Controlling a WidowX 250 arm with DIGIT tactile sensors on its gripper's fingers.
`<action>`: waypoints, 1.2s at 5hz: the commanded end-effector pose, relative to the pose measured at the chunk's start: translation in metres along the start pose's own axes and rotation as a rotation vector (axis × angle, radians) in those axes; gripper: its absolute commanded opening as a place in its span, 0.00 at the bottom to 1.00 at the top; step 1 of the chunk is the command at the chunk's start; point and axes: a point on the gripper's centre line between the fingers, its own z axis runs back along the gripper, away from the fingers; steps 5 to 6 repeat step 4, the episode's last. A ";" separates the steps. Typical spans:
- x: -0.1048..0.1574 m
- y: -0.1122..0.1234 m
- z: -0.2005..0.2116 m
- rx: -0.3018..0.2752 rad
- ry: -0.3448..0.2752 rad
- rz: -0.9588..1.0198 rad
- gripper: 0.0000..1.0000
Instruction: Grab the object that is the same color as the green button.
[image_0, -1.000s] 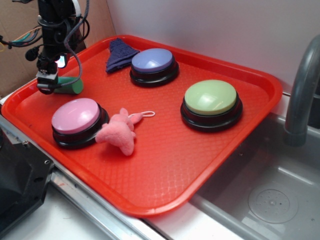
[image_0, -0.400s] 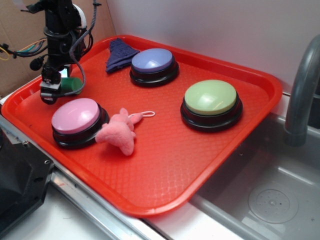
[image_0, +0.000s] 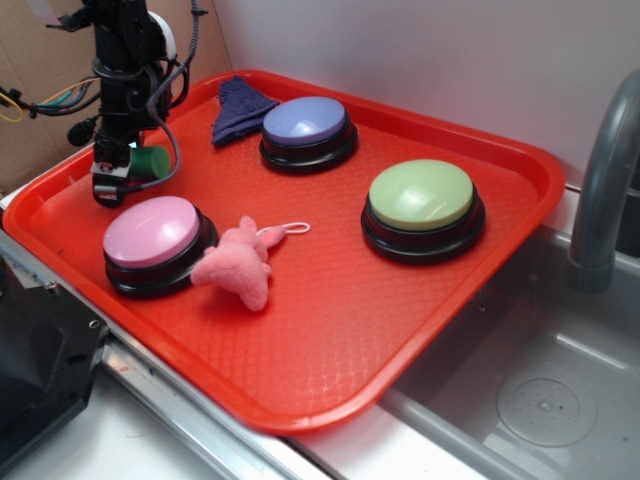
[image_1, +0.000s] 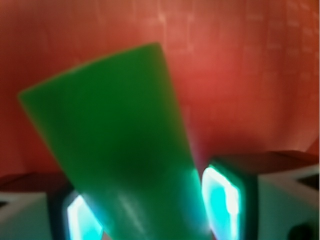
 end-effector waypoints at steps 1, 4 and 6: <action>-0.033 0.014 0.109 0.102 -0.179 0.567 0.00; 0.005 -0.069 0.209 -0.064 -0.237 0.732 0.00; 0.005 -0.069 0.209 -0.064 -0.237 0.732 0.00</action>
